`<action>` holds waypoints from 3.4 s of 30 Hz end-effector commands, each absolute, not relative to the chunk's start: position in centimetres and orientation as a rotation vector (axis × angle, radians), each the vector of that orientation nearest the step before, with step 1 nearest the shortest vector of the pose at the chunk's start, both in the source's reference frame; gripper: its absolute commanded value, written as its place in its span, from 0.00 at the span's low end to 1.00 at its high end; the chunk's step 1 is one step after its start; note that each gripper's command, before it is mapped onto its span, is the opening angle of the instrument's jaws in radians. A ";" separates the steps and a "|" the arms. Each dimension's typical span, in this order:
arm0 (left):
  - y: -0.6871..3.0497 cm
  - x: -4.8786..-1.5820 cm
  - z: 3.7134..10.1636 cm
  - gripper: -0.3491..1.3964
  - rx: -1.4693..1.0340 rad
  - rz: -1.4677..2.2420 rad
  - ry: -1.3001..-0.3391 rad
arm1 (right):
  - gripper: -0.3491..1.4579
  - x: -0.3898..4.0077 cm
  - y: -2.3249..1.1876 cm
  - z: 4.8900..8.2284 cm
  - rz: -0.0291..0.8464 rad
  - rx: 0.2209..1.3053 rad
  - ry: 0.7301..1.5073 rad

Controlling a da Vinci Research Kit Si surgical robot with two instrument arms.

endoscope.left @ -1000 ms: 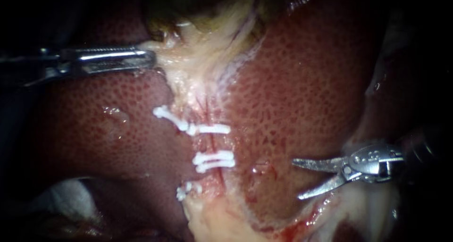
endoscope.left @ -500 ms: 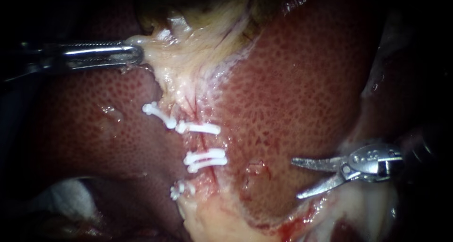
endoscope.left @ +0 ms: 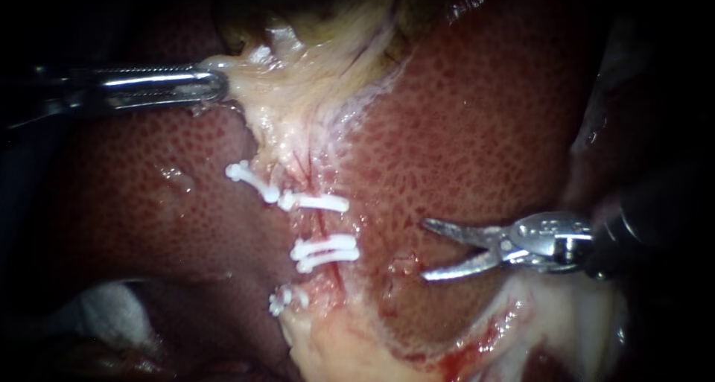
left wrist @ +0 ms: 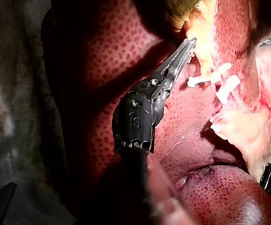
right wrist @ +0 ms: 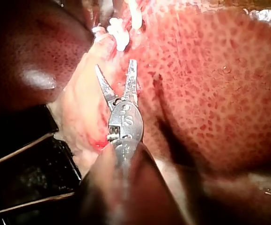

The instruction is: Go to the cutting position right tube

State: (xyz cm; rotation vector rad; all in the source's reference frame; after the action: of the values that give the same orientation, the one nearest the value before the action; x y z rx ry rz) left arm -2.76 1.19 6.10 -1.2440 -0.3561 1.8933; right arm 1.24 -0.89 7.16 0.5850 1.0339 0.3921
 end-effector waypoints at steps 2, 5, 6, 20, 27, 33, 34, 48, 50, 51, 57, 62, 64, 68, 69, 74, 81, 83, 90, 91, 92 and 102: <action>1.19 -2.77 6.10 0.00 -1.245 1.894 -0.358 | 0.99 1.35 -0.87 7.22 0.402 0.597 1.035; 1.18 -2.78 6.10 0.00 -1.244 1.894 -0.357 | 0.99 1.51 -0.86 7.33 0.405 0.615 1.025; 1.18 -2.78 6.09 0.00 -1.244 1.894 -0.357 | 0.99 1.56 -0.86 7.38 0.408 0.619 1.018; 1.15 -2.77 6.06 0.00 -1.248 1.899 -0.358 | 0.99 2.06 -1.00 7.97 0.387 0.688 0.969; 1.16 -2.78 6.06 0.00 -1.248 1.899 -0.358 | 0.99 2.09 -1.03 7.94 0.362 0.725 0.976; 1.16 -2.79 6.06 0.00 -1.248 1.899 -0.358 | 0.98 2.16 -1.06 7.91 0.327 0.763 0.982; 1.16 -2.79 6.06 0.00 -1.248 1.899 -0.358 | 0.97 2.18 -1.06 7.92 0.325 0.769 0.982; 1.15 -2.82 6.08 0.00 -1.249 1.899 -0.358 | 0.95 2.30 -1.12 7.91 0.265 0.833 1.004; 1.15 -2.82 6.08 0.00 -1.249 1.899 -0.358 | 0.93 2.32 -1.13 7.90 0.255 0.844 1.005; 1.15 -2.83 6.09 0.00 -1.249 1.899 -0.357 | 0.92 2.33 -1.13 7.90 0.247 0.847 1.007; 1.13 -2.86 6.11 0.00 -1.250 1.899 -0.356 | 0.91 2.41 -1.09 7.93 0.259 0.871 1.044; 1.13 -2.87 6.12 0.00 -1.250 1.900 -0.356 | 0.90 2.49 -1.06 7.96 0.305 0.887 1.073; 1.13 -2.87 6.12 0.00 -1.252 1.900 -0.359 | 0.90 2.52 -1.05 7.97 0.314 0.890 1.080; 1.13 -2.88 6.13 0.00 -1.252 1.900 -0.358 | 0.88 2.59 -1.04 7.97 0.337 0.898 1.092; 1.13 -2.88 6.13 0.00 -1.252 1.900 -0.358 | 0.88 2.60 -1.04 7.98 0.343 0.901 1.092; 1.12 -2.88 6.13 0.00 -1.252 1.900 -0.357 | 0.86 2.69 -1.00 8.00 0.371 0.894 1.109; 1.12 -2.90 6.14 0.00 -1.253 1.900 -0.359 | 0.85 2.76 -0.98 8.03 0.390 0.892 1.107; 1.11 -2.90 6.14 0.00 -1.253 1.900 -0.359 | 0.85 2.78 -0.97 8.04 0.394 0.888 1.110; 1.11 -2.90 6.14 0.00 -1.255 1.901 -0.361 | 0.85 2.80 -0.94 8.07 0.402 0.879 1.109; 1.11 -2.90 6.14 0.00 -1.255 1.901 -0.361 | 0.85 2.80 -0.94 8.07 0.402 0.878 1.109; 1.11 -2.90 6.14 0.00 -1.255 1.901 -0.361 | 0.85 2.80 -0.94 8.08 0.402 0.878 1.109; 1.10 -2.90 6.14 0.00 -1.255 1.901 -0.361 | 0.79 2.78 -0.94 8.08 0.401 0.879 1.109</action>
State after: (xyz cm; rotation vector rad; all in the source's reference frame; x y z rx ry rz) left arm -2.90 1.10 6.14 -1.2550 -0.3610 1.9011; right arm 2.78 -0.94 8.08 0.8784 1.1091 0.4018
